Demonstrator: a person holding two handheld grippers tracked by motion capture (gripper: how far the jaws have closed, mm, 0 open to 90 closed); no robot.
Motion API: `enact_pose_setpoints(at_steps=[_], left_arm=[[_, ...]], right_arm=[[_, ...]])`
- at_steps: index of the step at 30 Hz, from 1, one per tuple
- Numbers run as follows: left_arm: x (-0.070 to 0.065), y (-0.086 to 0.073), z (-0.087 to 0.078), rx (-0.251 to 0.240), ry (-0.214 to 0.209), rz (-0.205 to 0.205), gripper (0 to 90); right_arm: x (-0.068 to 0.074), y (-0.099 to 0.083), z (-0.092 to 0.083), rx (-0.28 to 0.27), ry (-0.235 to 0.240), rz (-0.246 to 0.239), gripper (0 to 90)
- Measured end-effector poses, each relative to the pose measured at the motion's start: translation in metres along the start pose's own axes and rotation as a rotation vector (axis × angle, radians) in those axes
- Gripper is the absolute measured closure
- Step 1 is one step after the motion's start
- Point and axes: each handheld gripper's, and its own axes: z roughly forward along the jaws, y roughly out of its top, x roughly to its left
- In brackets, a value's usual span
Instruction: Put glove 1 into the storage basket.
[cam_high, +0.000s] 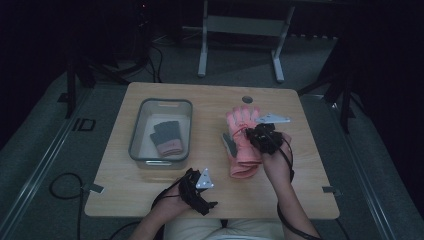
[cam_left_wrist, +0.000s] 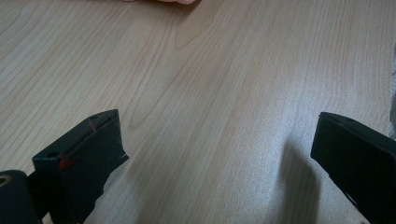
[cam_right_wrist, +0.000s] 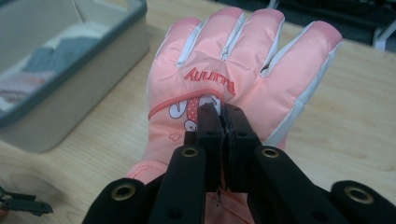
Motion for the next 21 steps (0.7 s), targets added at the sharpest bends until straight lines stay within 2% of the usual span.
enact_pose_setpoints(at_steps=[3,5,12,14,21], left_arm=[[0.0,0.0,0.0,0.0,0.001,0.001,1.8],[0.0,0.0,0.0,0.003,0.001,0.002,1.8],[0.0,0.0,0.0,0.008,0.002,0.005,1.8],[0.0,0.0,0.0,0.005,0.001,0.003,1.8],[-0.001,0.0,0.0,0.009,0.008,0.01,1.8]], right_arm=[[0.002,-0.008,0.01,0.022,-0.003,0.017,86.8],[0.002,-0.011,0.017,0.04,0.011,0.037,86.6],[0.0,-0.027,0.048,0.105,-0.037,0.067,86.3],[-0.002,-0.031,0.055,0.116,-0.03,0.079,85.7],[0.003,-0.034,0.068,0.154,-0.027,0.064,78.6]])
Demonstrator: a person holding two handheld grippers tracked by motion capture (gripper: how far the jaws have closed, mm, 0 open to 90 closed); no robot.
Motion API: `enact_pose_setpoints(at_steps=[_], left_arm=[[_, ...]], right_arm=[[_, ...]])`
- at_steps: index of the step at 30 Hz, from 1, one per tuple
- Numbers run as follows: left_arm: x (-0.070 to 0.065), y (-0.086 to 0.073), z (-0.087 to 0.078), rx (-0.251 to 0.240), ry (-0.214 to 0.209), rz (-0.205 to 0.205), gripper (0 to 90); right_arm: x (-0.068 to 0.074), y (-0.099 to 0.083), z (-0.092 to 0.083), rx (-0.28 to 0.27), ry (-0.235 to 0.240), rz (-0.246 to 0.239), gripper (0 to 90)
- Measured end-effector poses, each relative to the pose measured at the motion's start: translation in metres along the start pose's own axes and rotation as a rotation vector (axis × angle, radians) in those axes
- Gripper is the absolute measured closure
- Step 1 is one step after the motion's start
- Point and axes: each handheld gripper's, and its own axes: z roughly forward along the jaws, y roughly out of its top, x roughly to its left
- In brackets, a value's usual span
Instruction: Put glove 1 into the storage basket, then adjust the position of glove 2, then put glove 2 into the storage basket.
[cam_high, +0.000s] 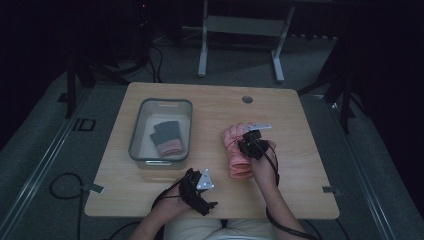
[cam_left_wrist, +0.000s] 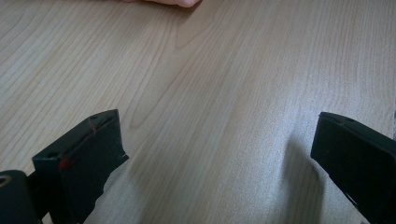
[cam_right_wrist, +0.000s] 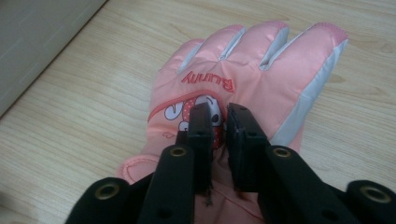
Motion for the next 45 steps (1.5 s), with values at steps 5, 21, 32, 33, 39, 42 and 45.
enact_pose_setpoints(at_steps=[5,21,32,33,39,42,45], left_arm=[[0.001,0.0,-0.001,-0.005,-0.004,-0.013,1.8],[0.002,0.002,0.0,-0.015,0.004,-0.034,2.6],[0.004,0.018,-0.009,-0.046,0.005,-0.077,3.3],[0.004,0.02,-0.009,-0.045,0.017,-0.074,3.4],[0.007,0.039,-0.022,-0.082,0.084,-0.053,4.7],[0.009,0.047,-0.027,-0.106,0.102,-0.043,4.7],[0.014,0.064,-0.035,-0.144,0.093,-0.065,4.8]], right_arm=[[0.0,0.008,-0.015,-0.034,0.016,-0.019,70.5],[-0.024,0.008,-0.056,-0.11,0.137,-0.135,68.5],[-0.048,-0.004,-0.07,-0.144,0.171,-0.192,67.5],[-0.049,-0.005,-0.069,-0.145,0.171,-0.191,67.5],[-0.049,-0.006,-0.067,-0.15,0.167,-0.196,64.5],[-0.051,-0.006,-0.065,-0.153,0.165,-0.196,64.5],[-0.054,-0.009,-0.064,-0.162,0.174,-0.205,63.7]])
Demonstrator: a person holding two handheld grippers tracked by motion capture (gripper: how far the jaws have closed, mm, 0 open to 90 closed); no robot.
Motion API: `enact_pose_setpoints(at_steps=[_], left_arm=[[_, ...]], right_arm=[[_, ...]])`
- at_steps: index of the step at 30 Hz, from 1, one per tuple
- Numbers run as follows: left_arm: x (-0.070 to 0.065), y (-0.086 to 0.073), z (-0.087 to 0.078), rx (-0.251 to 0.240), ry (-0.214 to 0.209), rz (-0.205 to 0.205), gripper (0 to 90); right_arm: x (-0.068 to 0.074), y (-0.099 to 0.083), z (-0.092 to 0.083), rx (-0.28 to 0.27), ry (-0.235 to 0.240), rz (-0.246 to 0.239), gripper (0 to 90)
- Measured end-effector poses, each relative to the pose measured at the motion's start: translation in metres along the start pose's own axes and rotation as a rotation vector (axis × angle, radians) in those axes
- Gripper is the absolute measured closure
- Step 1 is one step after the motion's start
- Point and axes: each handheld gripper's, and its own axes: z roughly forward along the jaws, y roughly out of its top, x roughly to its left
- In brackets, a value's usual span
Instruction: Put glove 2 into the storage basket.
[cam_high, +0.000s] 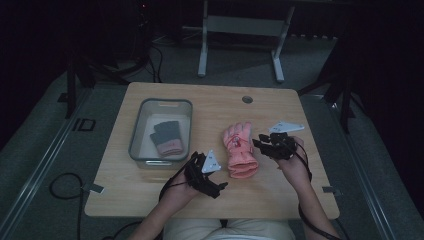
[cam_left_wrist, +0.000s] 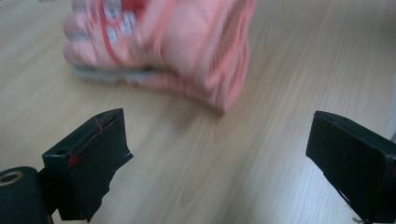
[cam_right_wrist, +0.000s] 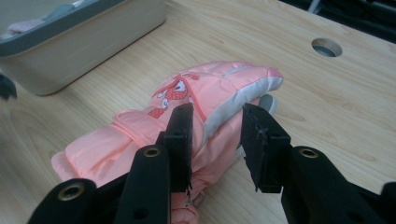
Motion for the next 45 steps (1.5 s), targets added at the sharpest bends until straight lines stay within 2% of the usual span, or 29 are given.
enact_pose_setpoints(at_steps=[2,6,10,12,13,14,15,17,18,19,21,22,25,26,28,29,30,31,32,34,35,36,37,38,39,41,42,43,45], left_arm=[[0.004,0.011,-0.001,-0.024,0.019,-0.003,5.8],[0.015,0.031,0.008,-0.036,0.048,-0.028,6.8],[0.029,0.044,0.023,0.001,0.053,-0.104,7.1],[0.036,0.049,0.027,0.005,0.055,-0.133,7.0],[0.036,0.049,0.027,0.005,0.055,-0.133,7.0],[0.042,0.052,0.03,0.006,0.078,-0.155,7.0],[0.042,0.052,0.03,0.006,0.078,-0.155,7.0],[0.047,0.052,0.033,0.005,0.086,-0.18,7.0],[0.057,0.052,0.041,0.009,0.128,-0.23,7.1],[0.057,0.052,0.041,0.009,0.128,-0.23,7.1],[0.066,0.051,0.051,0.055,0.176,-0.252,7.1],[0.07,0.051,0.054,0.067,0.178,-0.27,7.1],[0.074,0.052,0.06,0.086,0.205,-0.287,8.0],[0.076,0.052,0.063,0.089,0.194,-0.309,9.1],[0.082,0.05,0.07,0.114,0.178,-0.357,9.1],[0.088,0.047,0.079,0.142,0.146,-0.394,9.5],[0.088,0.047,0.079,0.142,0.146,-0.394,9.6],[0.09,0.044,0.083,0.15,0.124,-0.415,9.6],[0.095,0.039,0.091,0.163,0.081,-0.446,10.6],[0.096,0.037,0.096,0.173,0.069,-0.458,11.1],[0.097,0.032,0.104,0.18,0.025,-0.501,14.9],[0.097,0.032,0.104,0.18,0.025,-0.501,15.6],[0.098,0.027,0.11,0.18,-0.022,-0.536,18.5],[0.098,0.027,0.11,0.18,-0.022,-0.536,21.6],[0.099,0.025,0.111,0.181,-0.033,-0.551,21.8],[0.099,0.024,0.113,0.185,-0.039,-0.557,22.8],[0.103,0.019,0.118,0.188,-0.078,-0.595,24.4],[0.103,0.019,0.118,0.188,-0.078,-0.595,26.8],[0.104,0.016,0.124,0.17,-0.136,-0.618,35.4]], right_arm=[[-0.001,-0.003,0.0,-0.004,0.004,-0.006,63.3],[-0.006,-0.003,0.0,-0.014,-0.004,0.008,63.6],[-0.007,0.005,0.004,-0.051,-0.001,0.03,64.4],[-0.004,0.012,0.01,-0.046,-0.007,0.014,64.4],[-0.003,0.015,0.014,-0.04,-0.003,0.004,64.4],[-0.002,0.017,0.018,-0.033,-0.004,0.003,64.4],[-0.002,0.017,0.018,-0.033,-0.004,0.003,64.4],[-0.002,0.018,0.021,-0.027,-0.002,0.005,64.4],[-0.002,0.018,0.036,-0.004,0.003,0.037,60.8],[-0.002,0.018,0.036,-0.004,0.003,0.037,60.8],[-0.002,0.015,0.049,0.027,-0.003,0.064,55.3],[-0.003,0.014,0.054,0.041,-0.001,0.072,53.9],[-0.003,0.012,0.062,0.067,-0.016,0.085,50.1],[-0.005,0.007,0.068,0.09,-0.013,0.097,45.6],[-0.007,0.003,0.07,0.097,-0.005,0.104,44.8],[-0.013,-0.004,0.073,0.125,0.009,0.114,43.5],[-0.015,-0.007,0.074,0.14,0.022,0.116,43.5],[-0.015,-0.007,0.074,0.14,0.022,0.116,43.5],[-0.02,-0.012,0.077,0.169,0.053,0.13,43.3],[-0.025,-0.014,0.078,0.188,0.076,0.142,43.3],[-0.025,-0.015,0.079,0.199,0.082,0.141,43.3],[-0.025,-0.015,0.079,0.199,0.082,0.141,43.3],[-0.026,-0.016,0.082,0.217,0.098,0.137,43.5],[-0.026,-0.016,0.082,0.217,0.098,0.137,43.5],[-0.027,-0.017,0.086,0.232,0.121,0.147,43.9],[-0.027,-0.017,0.086,0.232,0.121,0.147,43.9],[-0.028,-0.017,0.09,0.249,0.145,0.157,46.8],[-0.028,-0.017,0.091,0.25,0.149,0.156,48.1],[-0.029,-0.019,0.092,0.255,0.158,0.168,51.2]])
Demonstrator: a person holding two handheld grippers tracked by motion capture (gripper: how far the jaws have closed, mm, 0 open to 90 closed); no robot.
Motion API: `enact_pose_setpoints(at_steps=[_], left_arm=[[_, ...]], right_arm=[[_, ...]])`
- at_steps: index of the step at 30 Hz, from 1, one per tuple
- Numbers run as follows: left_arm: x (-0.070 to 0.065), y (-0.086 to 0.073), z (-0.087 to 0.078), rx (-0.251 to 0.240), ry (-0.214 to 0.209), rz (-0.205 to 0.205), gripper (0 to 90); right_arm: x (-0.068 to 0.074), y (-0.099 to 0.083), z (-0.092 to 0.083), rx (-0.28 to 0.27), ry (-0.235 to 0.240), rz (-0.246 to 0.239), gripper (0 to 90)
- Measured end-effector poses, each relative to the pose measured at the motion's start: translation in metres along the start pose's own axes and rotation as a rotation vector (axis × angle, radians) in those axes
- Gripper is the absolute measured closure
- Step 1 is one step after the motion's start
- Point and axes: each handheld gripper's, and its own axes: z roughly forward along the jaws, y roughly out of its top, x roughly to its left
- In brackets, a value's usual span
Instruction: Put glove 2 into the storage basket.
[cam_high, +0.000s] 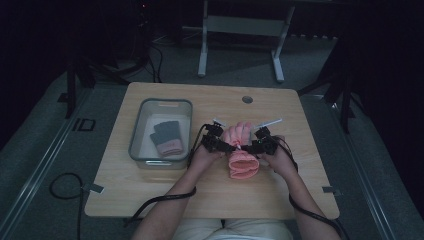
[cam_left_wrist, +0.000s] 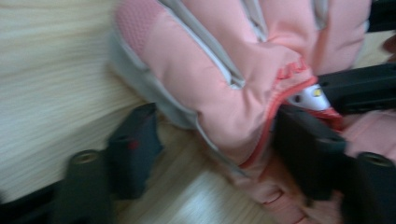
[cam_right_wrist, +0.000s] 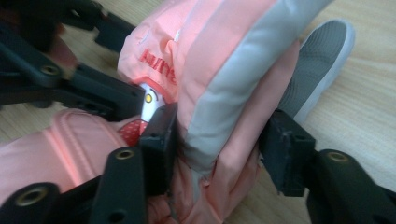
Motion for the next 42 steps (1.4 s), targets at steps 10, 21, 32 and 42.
enact_pose_setpoints(at_steps=[10,21,32,42], left_arm=[[-0.005,0.004,-0.001,0.01,-0.083,0.004,73.3],[-0.024,0.014,-0.031,-0.033,-0.083,0.052,75.4],[-0.037,0.029,-0.081,-0.067,-0.013,0.106,75.4],[-0.033,0.037,-0.135,-0.118,0.039,0.113,75.3]], right_arm=[[0.004,-0.003,-0.003,-0.037,-0.005,0.01,63.8],[0.012,0.001,-0.029,-0.122,0.009,0.023,65.6],[0.036,0.028,-0.056,-0.204,0.016,-0.019,65.5],[0.064,0.067,-0.066,-0.243,0.035,-0.073,65.5]])
